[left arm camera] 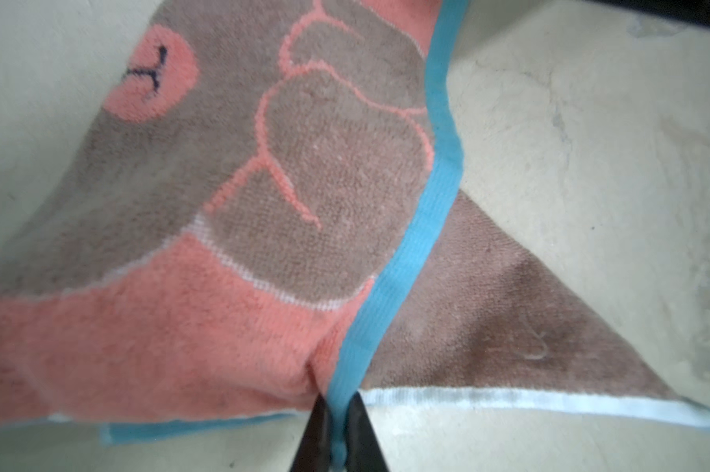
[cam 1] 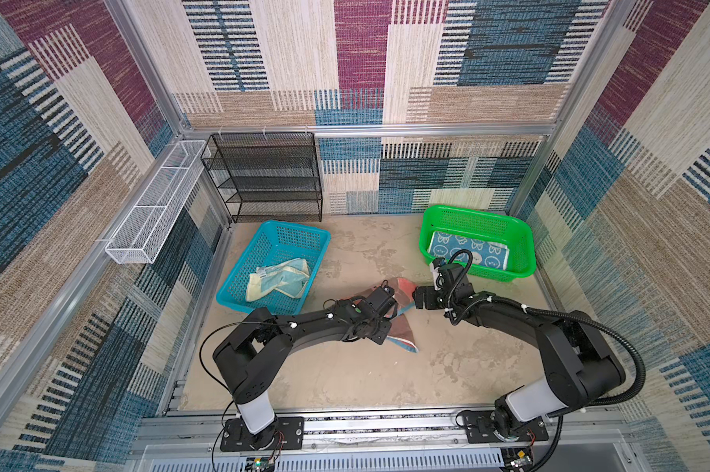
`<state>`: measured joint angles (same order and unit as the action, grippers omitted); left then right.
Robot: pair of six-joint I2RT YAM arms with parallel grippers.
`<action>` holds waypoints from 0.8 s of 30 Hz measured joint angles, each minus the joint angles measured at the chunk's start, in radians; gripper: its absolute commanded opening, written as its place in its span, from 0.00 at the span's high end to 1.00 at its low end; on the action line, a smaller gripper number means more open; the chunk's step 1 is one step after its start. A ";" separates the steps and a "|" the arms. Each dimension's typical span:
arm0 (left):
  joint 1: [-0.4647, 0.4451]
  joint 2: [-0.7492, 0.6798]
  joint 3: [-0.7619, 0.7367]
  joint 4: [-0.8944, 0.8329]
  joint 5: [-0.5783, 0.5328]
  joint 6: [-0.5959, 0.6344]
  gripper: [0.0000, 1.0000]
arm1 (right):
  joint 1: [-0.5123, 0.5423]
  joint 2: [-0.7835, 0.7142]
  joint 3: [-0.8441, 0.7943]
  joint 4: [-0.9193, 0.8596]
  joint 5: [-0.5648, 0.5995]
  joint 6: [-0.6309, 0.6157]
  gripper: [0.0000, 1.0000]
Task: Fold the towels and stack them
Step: 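Grasp the pink towel's edges with both grippers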
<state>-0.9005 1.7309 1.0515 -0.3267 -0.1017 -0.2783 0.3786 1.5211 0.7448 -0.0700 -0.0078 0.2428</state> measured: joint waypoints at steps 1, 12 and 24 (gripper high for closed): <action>0.001 -0.005 0.000 -0.002 -0.003 0.002 1.00 | 0.000 -0.003 0.000 0.000 0.000 -0.006 0.00; 0.024 -0.070 0.003 -0.053 -0.120 0.002 1.00 | 0.036 -0.061 -0.041 0.051 0.005 -0.185 0.08; 0.125 -0.199 -0.114 -0.074 -0.179 -0.004 1.00 | 0.065 -0.146 -0.138 0.184 0.011 -0.652 0.09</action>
<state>-0.7757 1.5322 0.9375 -0.4011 -0.2810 -0.2821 0.4438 1.3746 0.6067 0.1143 0.0036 -0.4088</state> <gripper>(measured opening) 0.069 0.923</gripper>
